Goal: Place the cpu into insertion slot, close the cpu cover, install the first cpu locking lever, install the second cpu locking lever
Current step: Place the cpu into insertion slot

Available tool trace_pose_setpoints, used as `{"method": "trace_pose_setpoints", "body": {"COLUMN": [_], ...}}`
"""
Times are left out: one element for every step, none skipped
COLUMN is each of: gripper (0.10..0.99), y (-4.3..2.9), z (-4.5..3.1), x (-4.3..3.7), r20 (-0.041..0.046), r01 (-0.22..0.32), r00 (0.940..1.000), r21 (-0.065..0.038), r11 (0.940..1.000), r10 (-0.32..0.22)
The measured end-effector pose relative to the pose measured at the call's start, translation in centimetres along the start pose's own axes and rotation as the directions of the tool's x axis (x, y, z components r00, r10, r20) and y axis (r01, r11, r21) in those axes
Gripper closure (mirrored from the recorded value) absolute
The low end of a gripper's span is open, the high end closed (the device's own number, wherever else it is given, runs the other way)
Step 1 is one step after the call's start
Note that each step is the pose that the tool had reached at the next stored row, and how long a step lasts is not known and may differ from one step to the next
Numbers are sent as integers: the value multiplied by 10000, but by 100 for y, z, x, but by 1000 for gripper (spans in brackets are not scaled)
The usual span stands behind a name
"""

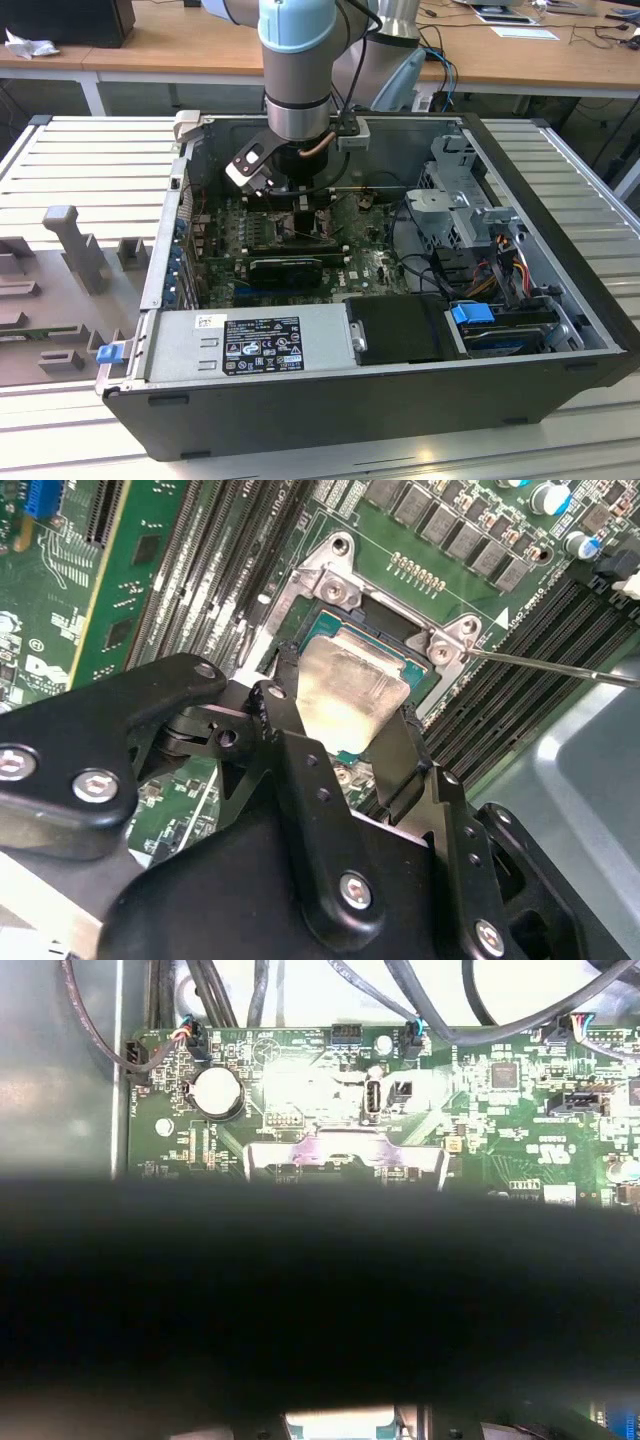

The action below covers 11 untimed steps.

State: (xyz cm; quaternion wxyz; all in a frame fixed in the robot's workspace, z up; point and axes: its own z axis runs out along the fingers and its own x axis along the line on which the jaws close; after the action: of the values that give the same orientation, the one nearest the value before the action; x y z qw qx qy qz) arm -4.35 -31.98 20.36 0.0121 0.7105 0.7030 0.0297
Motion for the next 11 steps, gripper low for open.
{"method": "trace_pose_setpoints", "body": {"gripper": [557, 557, 557, 557, 557, 557, 557, 557, 557, 557, 557], "y": [2, 3, 3, 2, 2, 2, 2, 2, 2, 2, 2], "z": [3, 5, 15, 23, 23, 24, 25, 25, 25, 22, 19], "x": [3, 4, 5, 4, 4, 3, 3, 3, 3, 2, 2], "r20": [-1, -1, 0, 1, 2, 0, -5, -7, -7, -6, -6], "r01": [-2, -3, -2, -2, -6, -10, -18, -20, -20, -20, -20], "r00": [10000, 10000, 10000, 10000, 10000, 10000, 10000, 10000, 10000, 10000, 10000], "r21": [-1, -1, 0, 1, 1, 1, -1, -1, -1, 0, 0], "r11": [10000, 10000, 10000, 10000, 10000, 10000, 10000, 10000, 10000, 10000, 10000], "r10": [2, 3, 2, 2, 6, 10, 18, 20, 20, 20, 20]}}
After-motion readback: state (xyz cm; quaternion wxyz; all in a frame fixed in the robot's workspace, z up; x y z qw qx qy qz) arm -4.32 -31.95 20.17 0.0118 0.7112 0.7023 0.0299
